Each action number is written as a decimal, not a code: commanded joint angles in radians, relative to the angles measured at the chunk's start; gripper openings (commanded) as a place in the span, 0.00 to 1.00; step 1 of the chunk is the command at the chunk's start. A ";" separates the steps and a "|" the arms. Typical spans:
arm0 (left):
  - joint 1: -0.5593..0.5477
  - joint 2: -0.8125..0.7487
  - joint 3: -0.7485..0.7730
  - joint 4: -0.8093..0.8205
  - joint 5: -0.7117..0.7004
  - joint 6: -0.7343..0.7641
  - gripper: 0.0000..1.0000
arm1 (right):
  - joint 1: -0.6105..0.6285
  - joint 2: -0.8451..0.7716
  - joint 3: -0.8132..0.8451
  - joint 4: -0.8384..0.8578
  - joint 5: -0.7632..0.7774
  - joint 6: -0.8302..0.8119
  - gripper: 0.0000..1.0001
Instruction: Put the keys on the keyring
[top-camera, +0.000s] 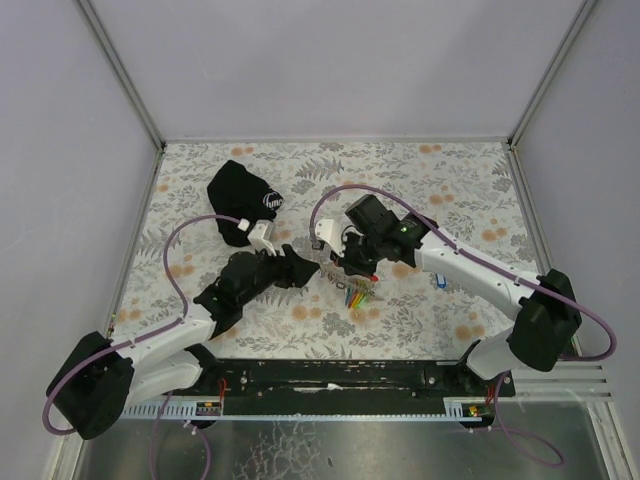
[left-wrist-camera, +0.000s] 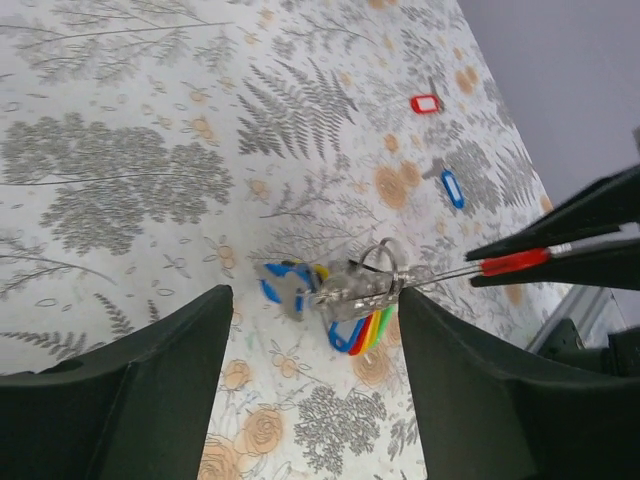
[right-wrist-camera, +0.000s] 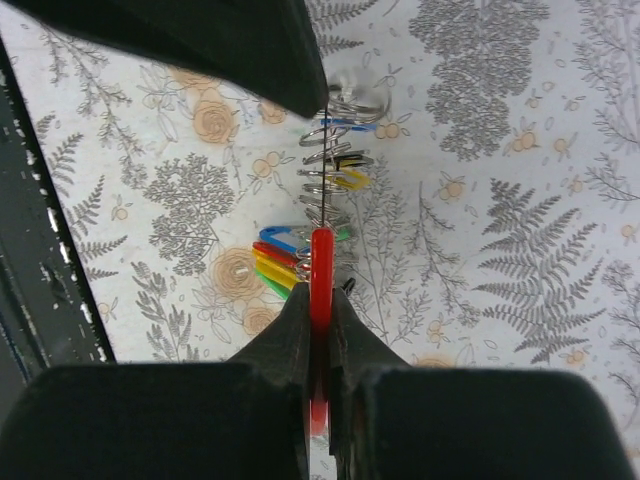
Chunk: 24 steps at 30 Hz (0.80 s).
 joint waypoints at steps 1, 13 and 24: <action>0.070 0.009 0.008 -0.062 -0.102 -0.107 0.63 | 0.013 -0.083 -0.006 0.030 0.005 -0.017 0.00; 0.154 -0.098 -0.067 -0.034 0.064 -0.160 0.61 | 0.014 -0.147 -0.094 0.122 0.061 -0.036 0.00; 0.157 -0.123 -0.212 0.320 0.316 -0.277 0.59 | 0.014 -0.195 -0.164 0.252 0.056 0.021 0.00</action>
